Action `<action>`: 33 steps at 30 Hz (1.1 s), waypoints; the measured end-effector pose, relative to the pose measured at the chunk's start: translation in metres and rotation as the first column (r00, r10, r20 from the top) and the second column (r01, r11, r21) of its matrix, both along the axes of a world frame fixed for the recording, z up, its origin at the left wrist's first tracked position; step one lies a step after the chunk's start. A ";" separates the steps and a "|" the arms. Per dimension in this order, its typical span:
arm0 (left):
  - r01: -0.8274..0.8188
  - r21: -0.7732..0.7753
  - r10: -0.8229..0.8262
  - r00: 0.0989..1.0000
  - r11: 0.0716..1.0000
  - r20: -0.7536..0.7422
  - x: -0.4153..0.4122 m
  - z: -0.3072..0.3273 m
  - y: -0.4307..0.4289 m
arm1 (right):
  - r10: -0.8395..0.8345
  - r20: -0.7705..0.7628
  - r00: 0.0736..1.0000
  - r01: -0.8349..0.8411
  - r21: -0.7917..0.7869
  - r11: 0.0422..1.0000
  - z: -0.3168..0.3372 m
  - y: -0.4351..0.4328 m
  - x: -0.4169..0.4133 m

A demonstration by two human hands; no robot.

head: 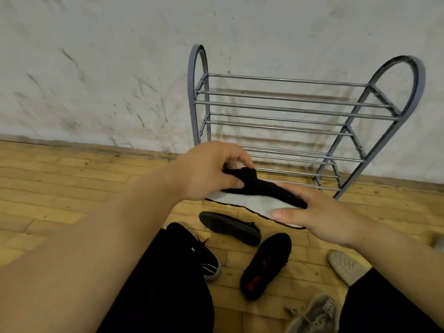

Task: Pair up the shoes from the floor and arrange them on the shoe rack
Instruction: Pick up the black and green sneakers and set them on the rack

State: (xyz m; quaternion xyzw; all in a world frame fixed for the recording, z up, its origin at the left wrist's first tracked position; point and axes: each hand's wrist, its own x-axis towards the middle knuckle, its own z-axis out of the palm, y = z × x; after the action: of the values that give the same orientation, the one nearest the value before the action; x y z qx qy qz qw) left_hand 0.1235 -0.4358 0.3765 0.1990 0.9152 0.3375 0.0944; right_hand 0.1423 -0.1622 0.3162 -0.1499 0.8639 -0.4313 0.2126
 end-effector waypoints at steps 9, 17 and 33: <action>0.263 -0.498 -0.056 0.918 0.826 0.392 -0.031 -0.025 -0.051 | 0.246 -0.154 0.957 -0.098 0.624 0.775 -0.048 -0.078 -0.035; 0.001 -0.366 0.159 0.900 0.931 0.407 -0.032 -0.200 -0.120 | -0.242 0.010 0.970 0.206 0.491 0.846 -0.207 -0.072 0.006; 0.086 -0.316 0.153 0.738 0.945 0.658 -0.012 -0.433 -0.055 | -0.354 0.414 0.839 0.117 0.497 0.860 -0.320 -0.021 0.005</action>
State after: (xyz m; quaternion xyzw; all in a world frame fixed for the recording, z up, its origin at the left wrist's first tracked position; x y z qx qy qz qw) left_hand 0.1116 -0.4906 -0.0561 0.0282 0.8648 0.2321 0.4443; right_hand 0.1470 -0.1832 -0.0041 0.1289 0.8688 -0.2652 0.3977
